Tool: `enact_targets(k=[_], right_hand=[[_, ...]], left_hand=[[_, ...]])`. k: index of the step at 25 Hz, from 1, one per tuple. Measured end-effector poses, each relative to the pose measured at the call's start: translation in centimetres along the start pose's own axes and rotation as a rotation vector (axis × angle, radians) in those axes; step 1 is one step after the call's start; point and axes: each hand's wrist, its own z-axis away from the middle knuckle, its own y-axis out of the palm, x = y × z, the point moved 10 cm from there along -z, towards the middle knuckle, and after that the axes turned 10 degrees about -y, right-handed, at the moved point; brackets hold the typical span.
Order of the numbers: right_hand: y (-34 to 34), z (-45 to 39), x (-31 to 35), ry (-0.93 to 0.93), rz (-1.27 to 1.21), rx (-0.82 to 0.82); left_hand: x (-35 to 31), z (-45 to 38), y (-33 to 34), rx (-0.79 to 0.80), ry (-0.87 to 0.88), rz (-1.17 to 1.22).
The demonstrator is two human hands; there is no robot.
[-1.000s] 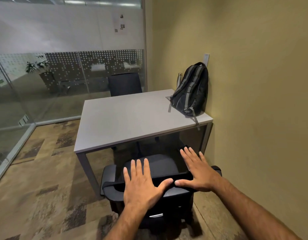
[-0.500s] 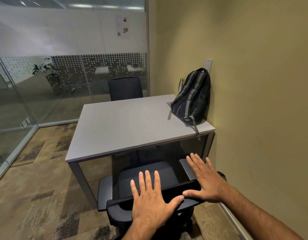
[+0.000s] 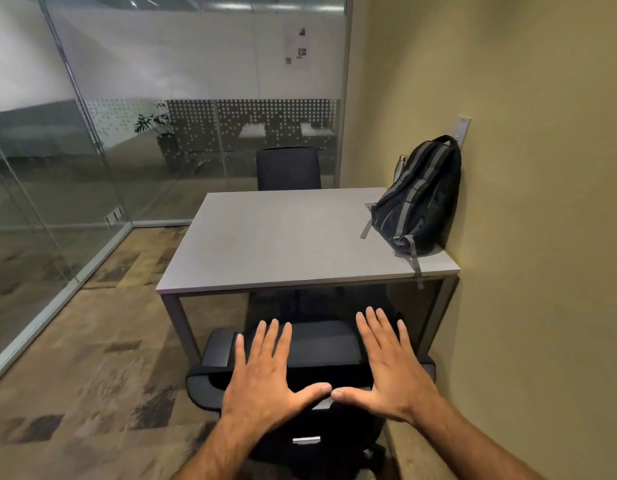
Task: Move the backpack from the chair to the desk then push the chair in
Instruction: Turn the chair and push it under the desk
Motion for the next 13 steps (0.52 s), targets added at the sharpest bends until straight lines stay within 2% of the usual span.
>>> enact_targets(k=[7, 13], right_hand=[[0.6, -2.4, 0.4, -0.026, -0.017, -0.038], [0.6, -6.4, -2.4, -0.012, -0.003, -0.024]], left_hand=[[1.4, -2.7, -0.5, -0.004, -0.006, -0.009], [0.8, -7.6, -0.1, 0.010, -0.019, -0.021]])
